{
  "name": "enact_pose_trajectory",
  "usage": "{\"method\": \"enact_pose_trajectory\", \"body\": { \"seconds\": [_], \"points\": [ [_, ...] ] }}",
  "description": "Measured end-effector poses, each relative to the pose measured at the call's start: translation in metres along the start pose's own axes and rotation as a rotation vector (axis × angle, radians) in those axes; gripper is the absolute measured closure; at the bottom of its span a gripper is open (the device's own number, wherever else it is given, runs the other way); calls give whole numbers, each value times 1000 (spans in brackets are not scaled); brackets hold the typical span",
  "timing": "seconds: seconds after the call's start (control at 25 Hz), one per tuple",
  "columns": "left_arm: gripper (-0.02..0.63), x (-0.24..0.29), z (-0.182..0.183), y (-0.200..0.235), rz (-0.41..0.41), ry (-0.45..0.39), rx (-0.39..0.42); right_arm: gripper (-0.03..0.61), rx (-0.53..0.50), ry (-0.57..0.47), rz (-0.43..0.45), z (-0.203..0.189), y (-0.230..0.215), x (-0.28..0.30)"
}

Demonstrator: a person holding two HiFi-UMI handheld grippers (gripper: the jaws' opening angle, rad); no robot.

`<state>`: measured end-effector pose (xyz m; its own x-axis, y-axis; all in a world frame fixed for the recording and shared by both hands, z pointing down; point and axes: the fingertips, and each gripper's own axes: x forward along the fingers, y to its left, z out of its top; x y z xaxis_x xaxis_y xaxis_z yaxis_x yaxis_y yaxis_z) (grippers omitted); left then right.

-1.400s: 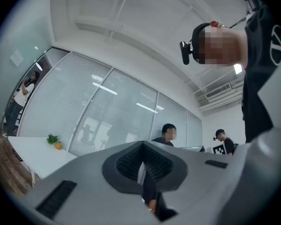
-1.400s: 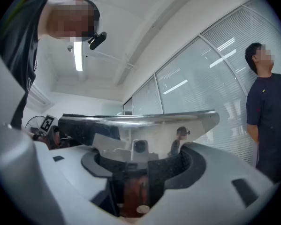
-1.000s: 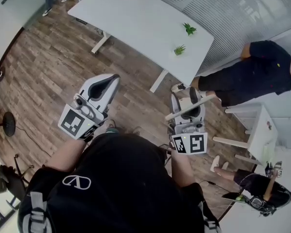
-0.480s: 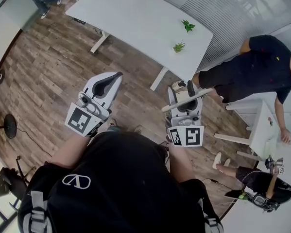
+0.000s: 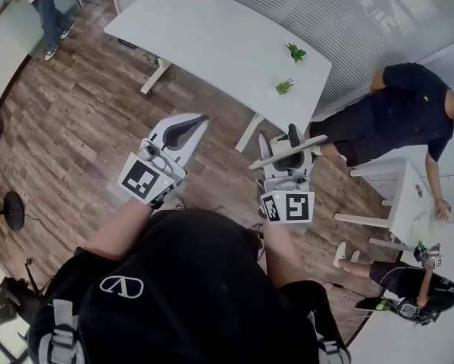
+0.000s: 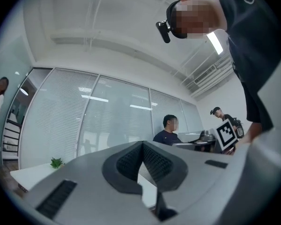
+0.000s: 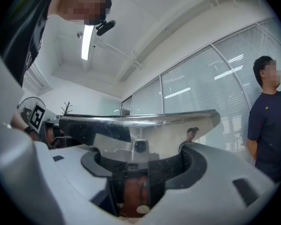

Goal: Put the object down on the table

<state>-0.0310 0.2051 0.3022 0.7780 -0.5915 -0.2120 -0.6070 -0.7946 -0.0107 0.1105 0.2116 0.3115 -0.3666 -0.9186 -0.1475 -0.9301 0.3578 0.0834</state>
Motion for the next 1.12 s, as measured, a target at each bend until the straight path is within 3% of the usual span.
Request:
{"method": "enact_pose_trajectory", "body": {
  "seconds": [0.12,0.48,1.12],
  "points": [
    [609,2,4,19,0,-50,15,288,-22,6,-1,-8,10,18],
    [609,35,-28,95,40,-37,9,288,-71,25,14,-36,-1,105],
    [609,225,-110,211,103,83,11,290,-23,75,119,-117,-148,287]
  ]
}}
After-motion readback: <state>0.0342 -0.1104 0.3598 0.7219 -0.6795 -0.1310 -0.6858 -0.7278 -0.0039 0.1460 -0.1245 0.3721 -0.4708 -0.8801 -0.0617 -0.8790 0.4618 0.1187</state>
